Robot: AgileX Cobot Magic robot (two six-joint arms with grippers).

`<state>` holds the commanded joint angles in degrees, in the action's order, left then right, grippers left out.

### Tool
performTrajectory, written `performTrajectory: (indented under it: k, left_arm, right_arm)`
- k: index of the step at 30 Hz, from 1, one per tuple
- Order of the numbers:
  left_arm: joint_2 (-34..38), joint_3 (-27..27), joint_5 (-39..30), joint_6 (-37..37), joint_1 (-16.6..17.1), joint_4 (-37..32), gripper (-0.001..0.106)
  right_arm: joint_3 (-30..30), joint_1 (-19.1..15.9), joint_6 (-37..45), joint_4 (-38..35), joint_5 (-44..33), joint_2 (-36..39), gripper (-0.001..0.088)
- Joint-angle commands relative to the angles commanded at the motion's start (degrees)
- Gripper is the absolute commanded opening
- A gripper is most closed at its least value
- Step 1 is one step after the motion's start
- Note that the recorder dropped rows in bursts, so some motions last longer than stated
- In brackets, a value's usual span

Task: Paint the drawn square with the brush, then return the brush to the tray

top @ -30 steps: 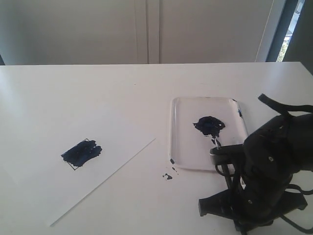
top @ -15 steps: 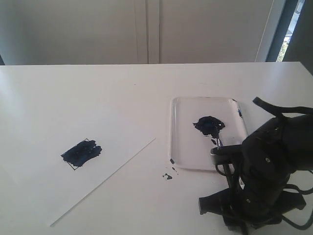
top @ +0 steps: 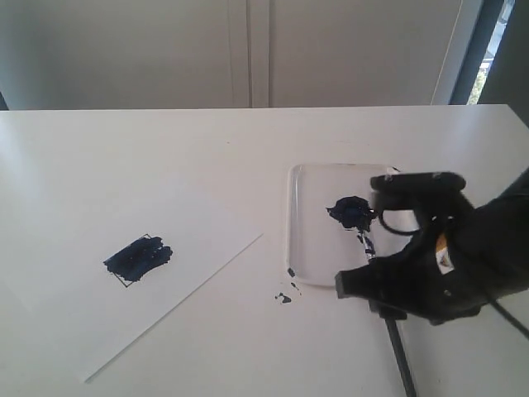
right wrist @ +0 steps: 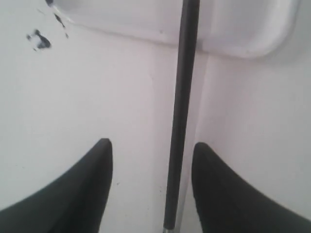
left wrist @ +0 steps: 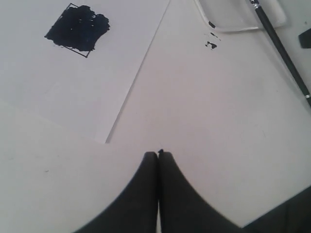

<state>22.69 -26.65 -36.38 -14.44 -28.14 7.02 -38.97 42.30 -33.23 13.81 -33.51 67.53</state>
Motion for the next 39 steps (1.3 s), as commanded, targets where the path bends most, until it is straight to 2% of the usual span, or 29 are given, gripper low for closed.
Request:
performTrajectory:
  k: [3, 6, 10, 13, 16, 24, 36, 39]
  left_arm:
    - [0.00, 0.00, 2.89, -3.80, 0.00, -5.12, 0.000]
    - [0.00, 0.00, 7.69, -6.13, 0.00, -7.50, 0.000]
    - [0.00, 1.88, 21.53, -6.76, 0.18, -14.85, 0.000]
    - [0.62, 2.95, 30.35, -6.59, 0.73, -20.78, 0.000]
    - [0.71, 2.95, 31.82, -6.30, 0.73, -21.96, 0.000]
    - [0.71, 2.95, 31.87, -6.30, 0.73, -21.85, 0.000]
    - [0.71, 2.95, 31.87, -6.30, 0.73, -21.85, 0.000]
    - [0.60, 2.95, 32.10, -6.30, 3.27, -21.85, 0.000]
  right_arm:
    - [1.76, 1.15, 0.41, 6.11, 5.30, -10.17, 0.0483]
    - [5.11, 2.83, 6.44, 8.04, 15.00, -22.36, 0.0456]
    - [9.89, 3.25, 9.10, 9.82, 26.59, -37.88, 0.0427]
    - [10.52, 3.25, 9.10, 10.29, 26.99, -44.75, 0.0427]
    - [10.52, 3.25, 9.10, 10.29, 25.76, -49.46, 0.0427]
    - [10.42, 3.25, 8.60, 10.04, 23.87, -56.50, 0.0427]
    - [10.42, 3.25, 8.60, 10.04, 23.87, -57.20, 0.0427]
    - [10.53, 3.04, 8.60, 10.04, 23.25, -58.19, 0.0427]
